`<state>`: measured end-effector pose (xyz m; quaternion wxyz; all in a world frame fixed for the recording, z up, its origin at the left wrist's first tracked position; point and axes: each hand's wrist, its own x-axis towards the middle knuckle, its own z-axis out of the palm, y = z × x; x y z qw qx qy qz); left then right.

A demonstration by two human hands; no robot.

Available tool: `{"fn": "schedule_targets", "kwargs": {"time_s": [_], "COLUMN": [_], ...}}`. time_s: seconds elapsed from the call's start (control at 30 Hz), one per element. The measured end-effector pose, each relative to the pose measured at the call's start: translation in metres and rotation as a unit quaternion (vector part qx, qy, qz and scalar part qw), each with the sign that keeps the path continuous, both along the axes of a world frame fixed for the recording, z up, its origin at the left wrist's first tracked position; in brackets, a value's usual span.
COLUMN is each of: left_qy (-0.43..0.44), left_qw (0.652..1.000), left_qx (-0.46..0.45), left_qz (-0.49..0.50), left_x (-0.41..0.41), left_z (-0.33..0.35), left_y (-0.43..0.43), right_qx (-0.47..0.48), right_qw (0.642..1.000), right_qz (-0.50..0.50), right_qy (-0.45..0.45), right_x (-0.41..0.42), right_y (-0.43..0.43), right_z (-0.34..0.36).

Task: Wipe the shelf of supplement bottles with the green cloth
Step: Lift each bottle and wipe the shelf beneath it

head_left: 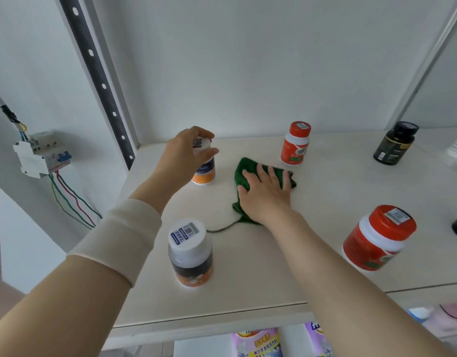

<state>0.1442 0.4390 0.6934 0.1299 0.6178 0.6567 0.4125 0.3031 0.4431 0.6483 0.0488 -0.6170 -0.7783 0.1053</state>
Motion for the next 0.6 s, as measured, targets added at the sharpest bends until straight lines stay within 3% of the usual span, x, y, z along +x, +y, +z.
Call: {"fn": "schedule_targets", "kwargs": {"time_s": [0.2, 0.4, 0.53, 0.6], "left_qy": [0.005, 0.064, 0.141, 0.127], "left_qw": [1.000, 0.996, 0.989, 0.988], "left_qx": [-0.010, -0.056, 0.025, 0.068], "left_qz": [-0.004, -0.040, -0.029, -0.057], "left_x": [0.000, 0.000, 0.009, 0.028], "left_z": [-0.012, 0.002, 0.045, 0.070], "left_y": [0.017, 0.005, -0.021, -0.040], "right_qx": [0.030, 0.072, 0.043, 0.019], "right_qw": [0.997, 0.996, 0.998, 0.998], "right_qz": [-0.024, 0.009, 0.024, 0.036], "right_qy": [-0.068, -0.046, -0.046, -0.053], "right_x": [0.007, 0.038, 0.042, 0.039], "right_y": [-0.028, -0.101, -0.094, -0.083], "right_z": [-0.008, -0.016, -0.013, -0.008]}}
